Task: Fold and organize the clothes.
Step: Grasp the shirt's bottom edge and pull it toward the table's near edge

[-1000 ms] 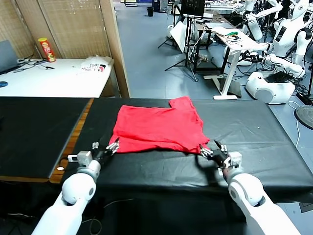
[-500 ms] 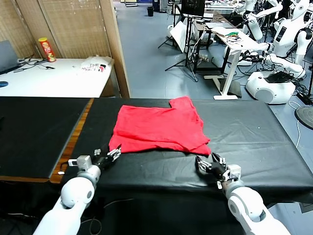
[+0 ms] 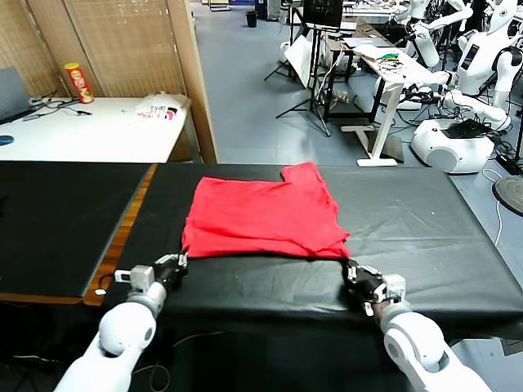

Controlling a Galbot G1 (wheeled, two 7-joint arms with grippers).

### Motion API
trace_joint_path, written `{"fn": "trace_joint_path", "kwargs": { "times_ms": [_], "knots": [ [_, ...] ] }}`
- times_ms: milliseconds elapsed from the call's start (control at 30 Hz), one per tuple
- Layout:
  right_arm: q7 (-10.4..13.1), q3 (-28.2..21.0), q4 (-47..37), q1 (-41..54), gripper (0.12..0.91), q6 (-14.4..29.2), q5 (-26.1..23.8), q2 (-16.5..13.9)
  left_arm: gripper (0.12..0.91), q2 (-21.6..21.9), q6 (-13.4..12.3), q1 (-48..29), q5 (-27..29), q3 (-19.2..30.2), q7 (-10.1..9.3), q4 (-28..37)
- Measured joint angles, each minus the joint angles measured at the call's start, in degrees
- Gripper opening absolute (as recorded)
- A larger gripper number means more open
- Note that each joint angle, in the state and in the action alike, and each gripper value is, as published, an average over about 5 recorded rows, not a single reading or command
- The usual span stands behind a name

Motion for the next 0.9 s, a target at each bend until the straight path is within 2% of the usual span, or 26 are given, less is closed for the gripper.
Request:
{"fn": "trace_joint_path", "kwargs": {
  "times_ms": [233,300,500,567,667,733,833,900],
  "knots": [
    [1.80,2.18,4.69,-7.39,0.141,-1.00,-0.10,0.10,0.129,3.06,1.30,7.42,-0.34,-1.57,-1.08,-6.85],
    [1.85,2.53,5.50,-8.53,0.203,-1.38,-0.08,0.30,0.129,3.67,1.51,9.77,-0.40,-2.11,-1.20,-8.79],
    [0.39,4.38,8.83,-10.80,0.496,-4.74,1.16,0.84,0.138,4.85,2.75,14.38,-1.71,-3.52,-2.37,-12.81],
    [0.26,5.28,10.51,-11.45,0.613,-7.32,2.47,0.54,0.189,5.07,3.43,15.09,-2.59,-4.08,-3.38,-13.91],
    [-0.60,7.01,13.43,-12.10,0.745,-10.87,4.48,-0.32,0.340,5.17,4.98,15.61,-3.57,-4.94,-5.18,-15.49],
    [-1.38,8.38,14.95,-11.58,0.784,-11.93,6.66,-0.85,0.458,5.27,6.73,15.81,-3.63,-5.50,-6.02,-16.61],
    [-2.73,9.71,15.25,-8.53,0.796,-12.09,9.94,-1.06,0.624,5.36,10.15,15.77,-4.10,-6.28,-7.12,-18.60],
    [-4.12,9.58,13.66,-4.98,0.798,-12.09,10.36,-0.78,0.710,5.14,12.52,15.09,-5.78,-6.73,-8.45,-19.69]
  ]
}}
